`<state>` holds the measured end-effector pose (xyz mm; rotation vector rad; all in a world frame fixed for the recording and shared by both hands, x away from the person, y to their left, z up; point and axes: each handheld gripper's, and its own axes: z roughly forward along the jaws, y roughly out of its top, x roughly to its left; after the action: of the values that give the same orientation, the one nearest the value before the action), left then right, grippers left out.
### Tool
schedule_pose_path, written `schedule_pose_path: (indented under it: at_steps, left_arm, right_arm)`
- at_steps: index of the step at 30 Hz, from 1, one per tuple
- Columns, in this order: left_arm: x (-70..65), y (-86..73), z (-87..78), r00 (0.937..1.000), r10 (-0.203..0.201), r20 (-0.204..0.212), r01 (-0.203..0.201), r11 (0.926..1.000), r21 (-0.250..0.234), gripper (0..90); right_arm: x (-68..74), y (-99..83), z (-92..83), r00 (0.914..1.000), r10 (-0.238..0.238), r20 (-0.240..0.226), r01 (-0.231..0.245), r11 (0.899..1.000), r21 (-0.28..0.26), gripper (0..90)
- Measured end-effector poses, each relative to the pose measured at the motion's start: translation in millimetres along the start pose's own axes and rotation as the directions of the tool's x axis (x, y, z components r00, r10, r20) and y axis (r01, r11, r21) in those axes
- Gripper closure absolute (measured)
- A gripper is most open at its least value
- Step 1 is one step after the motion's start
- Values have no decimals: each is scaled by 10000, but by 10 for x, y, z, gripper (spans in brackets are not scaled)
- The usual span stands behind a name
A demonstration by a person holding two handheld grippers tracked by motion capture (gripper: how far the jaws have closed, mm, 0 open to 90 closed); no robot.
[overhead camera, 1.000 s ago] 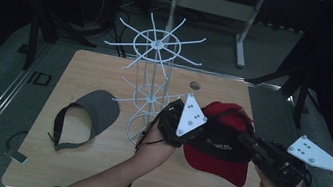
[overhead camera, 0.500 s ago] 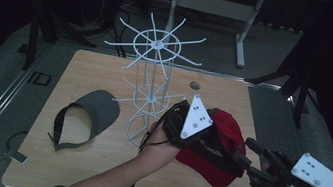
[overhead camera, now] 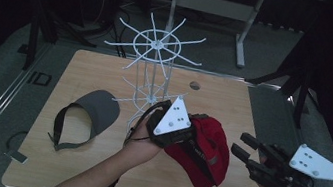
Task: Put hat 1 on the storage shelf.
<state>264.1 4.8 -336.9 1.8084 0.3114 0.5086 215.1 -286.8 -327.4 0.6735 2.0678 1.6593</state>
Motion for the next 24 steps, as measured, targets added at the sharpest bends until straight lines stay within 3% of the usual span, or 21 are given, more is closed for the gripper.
schedule_pose_path:
  at_steps: [4, 5, 6, 8, 11, 18, 23, 24]
  left_arm:
    - [22, -17, -31, 9970, 103, 772, -102, 9999, -16, 858]
    - [22, -17, -31, 9970, 103, 772, -102, 9999, -16, 858]
    - [20, -13, -45, 9919, 302, 1235, -295, 9995, -76, 858]
    - [8, 2, -50, 9863, 453, 1589, -446, 9990, -80, 857]
    - [-6, 24, -53, 9819, 663, 1775, -652, 9978, -123, 857]
    - [-4, 32, -52, 9811, 554, 1855, -511, 9983, -282, 856]
    - [1, 18, -43, 9783, 548, 1999, -508, 9984, -250, 855]
    - [1, 18, -41, 9777, 535, 2029, -502, 9985, -214, 855]
  right_arm:
    - [12, -16, 130, 9991, -28, -415, 43, 9993, 364, 535]
    - [12, -16, 130, 9991, -28, -415, 43, 9993, 364, 535]
    - [22, -18, 155, 9987, -82, -512, 106, 9989, 452, 530]
    - [47, -18, 213, 9971, -309, -695, 355, 9972, 655, 524]
    - [65, -15, 252, 9952, -528, -829, 598, 9946, 849, 525]
    - [79, -28, 273, 9917, -660, -1104, 774, 9917, 1026, 608]
    - [73, -35, 263, 9909, -761, -1113, 882, 9902, 1079, 715]
    - [78, -35, 263, 9906, -842, -1081, 958, 9896, 1070, 809]
